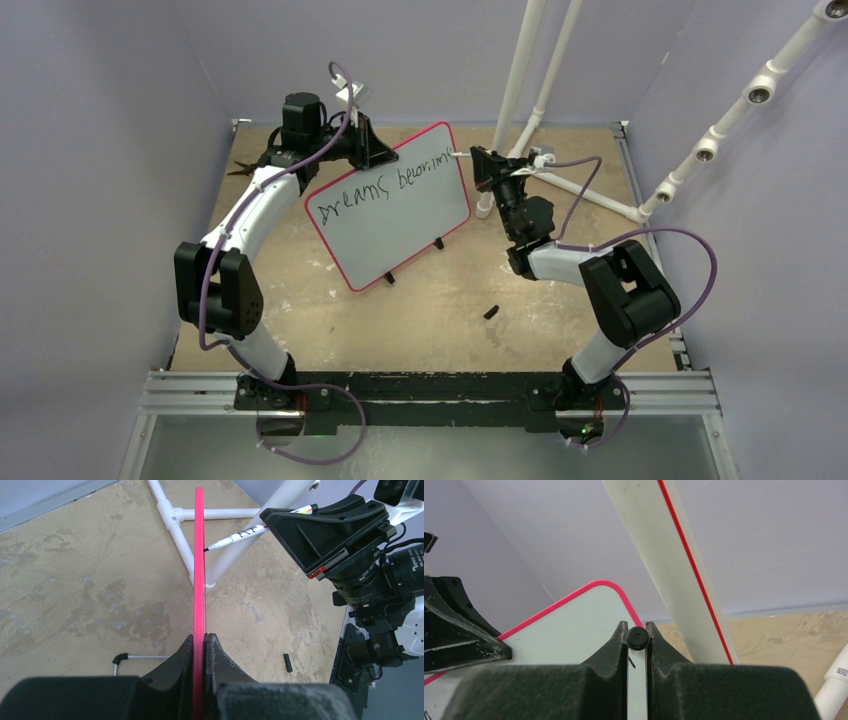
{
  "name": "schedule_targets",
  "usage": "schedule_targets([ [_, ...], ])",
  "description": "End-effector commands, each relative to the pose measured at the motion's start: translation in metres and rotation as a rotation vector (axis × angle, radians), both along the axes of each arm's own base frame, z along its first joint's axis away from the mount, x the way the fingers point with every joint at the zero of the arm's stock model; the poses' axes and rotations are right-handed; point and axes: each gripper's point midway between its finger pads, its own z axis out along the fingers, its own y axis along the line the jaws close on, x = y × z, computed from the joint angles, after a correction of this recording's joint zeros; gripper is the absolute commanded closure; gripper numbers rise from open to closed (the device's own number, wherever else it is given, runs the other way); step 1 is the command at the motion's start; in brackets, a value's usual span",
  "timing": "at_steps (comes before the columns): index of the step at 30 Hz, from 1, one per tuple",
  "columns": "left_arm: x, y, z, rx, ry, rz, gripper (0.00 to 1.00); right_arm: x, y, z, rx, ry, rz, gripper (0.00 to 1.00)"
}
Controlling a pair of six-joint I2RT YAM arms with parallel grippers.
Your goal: Write a sentence on the whiteboard
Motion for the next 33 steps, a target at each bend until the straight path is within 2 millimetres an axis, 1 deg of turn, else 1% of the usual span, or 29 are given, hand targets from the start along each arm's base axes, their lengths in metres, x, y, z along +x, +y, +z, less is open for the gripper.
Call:
schedule_targets([
  [1,-0.017,-0.005,-0.038,0.014,0.14,-0.049,1.0,0.004,-0.007,0.002,-0.01,-0.001,-0.047,1.0],
  [8,-0.017,-0.005,-0.038,0.014,0.14,-0.049,1.0,0.007,-0.007,0.023,0.002,-0.049,-0.054,1.0],
  [13,-0.017,-0.005,-0.037,0.014,0.138,-0.049,1.0,0.006,-0.008,0.028,0.006,-0.062,-0.061,1.0],
  [18,-0.017,-0.005,-0.037,0.013,0.138,-0.051,1.0,0.006,-0.009,0.027,0.006,-0.06,-0.064,1.0],
  [21,-0.017,-0.005,-0.037,0.014,0.138,-0.049,1.0,0.007,-0.009,0.019,-0.003,-0.041,-0.064,1.0],
  [28,-0.017,-0.005,-0.037,0.013,0.139,-0.049,1.0,0.002,-0.008,-0.013,-0.033,0.032,-0.048,1.0],
  [33,-0.017,-0.005,-0.037,0.013,0.14,-0.049,1.0,-0.002,-0.007,-0.031,-0.055,0.076,-0.034,1.0],
])
